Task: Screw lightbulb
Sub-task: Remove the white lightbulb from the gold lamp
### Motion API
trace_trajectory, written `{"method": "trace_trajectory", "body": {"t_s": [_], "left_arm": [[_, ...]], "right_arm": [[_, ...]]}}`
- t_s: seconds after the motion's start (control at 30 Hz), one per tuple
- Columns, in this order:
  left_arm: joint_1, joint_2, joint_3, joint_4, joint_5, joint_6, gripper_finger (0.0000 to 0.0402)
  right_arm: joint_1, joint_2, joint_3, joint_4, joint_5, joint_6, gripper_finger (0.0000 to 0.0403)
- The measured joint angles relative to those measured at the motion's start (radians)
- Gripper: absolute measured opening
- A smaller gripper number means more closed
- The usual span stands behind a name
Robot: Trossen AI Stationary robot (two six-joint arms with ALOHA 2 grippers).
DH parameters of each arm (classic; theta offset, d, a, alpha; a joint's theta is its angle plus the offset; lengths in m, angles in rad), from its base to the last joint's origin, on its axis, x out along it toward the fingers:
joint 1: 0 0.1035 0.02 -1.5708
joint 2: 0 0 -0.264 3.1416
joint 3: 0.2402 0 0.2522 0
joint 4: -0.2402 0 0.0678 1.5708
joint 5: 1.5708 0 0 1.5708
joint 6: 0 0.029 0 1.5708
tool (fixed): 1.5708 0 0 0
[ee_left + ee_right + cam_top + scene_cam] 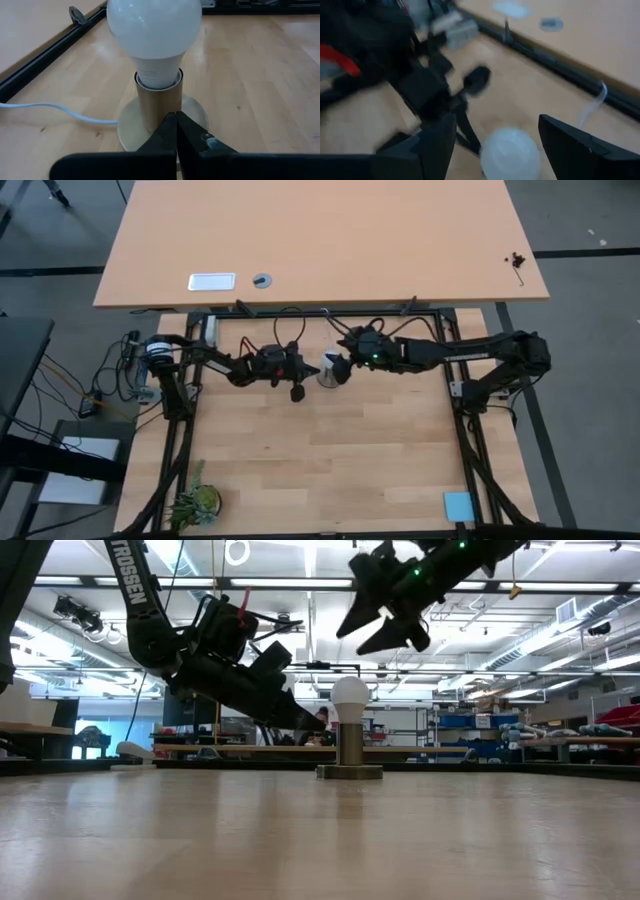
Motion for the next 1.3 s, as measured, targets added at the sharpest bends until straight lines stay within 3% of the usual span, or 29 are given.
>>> {"method": "trace_trajectory", "body": {"t_s": [0.4,0.8,1.3], "left_arm": [[0.0,0.009,0.002,0.0,0.001,-0.01,0.0001],[-0.001,0.15,0.074,-0.001,0.007,-0.025,0.0001],[-0.002,0.165,0.088,-0.013,0.008,-0.029,0.0001]], "right_arm": [[-0.01,0.164,0.218,-0.302,0.035,-0.034,0.0289],[-0.015,0.29,0.429,-0.572,0.027,-0.058,0.0288],[-0.052,0.325,0.452,-0.649,-0.072,0.053,0.0285]]}}
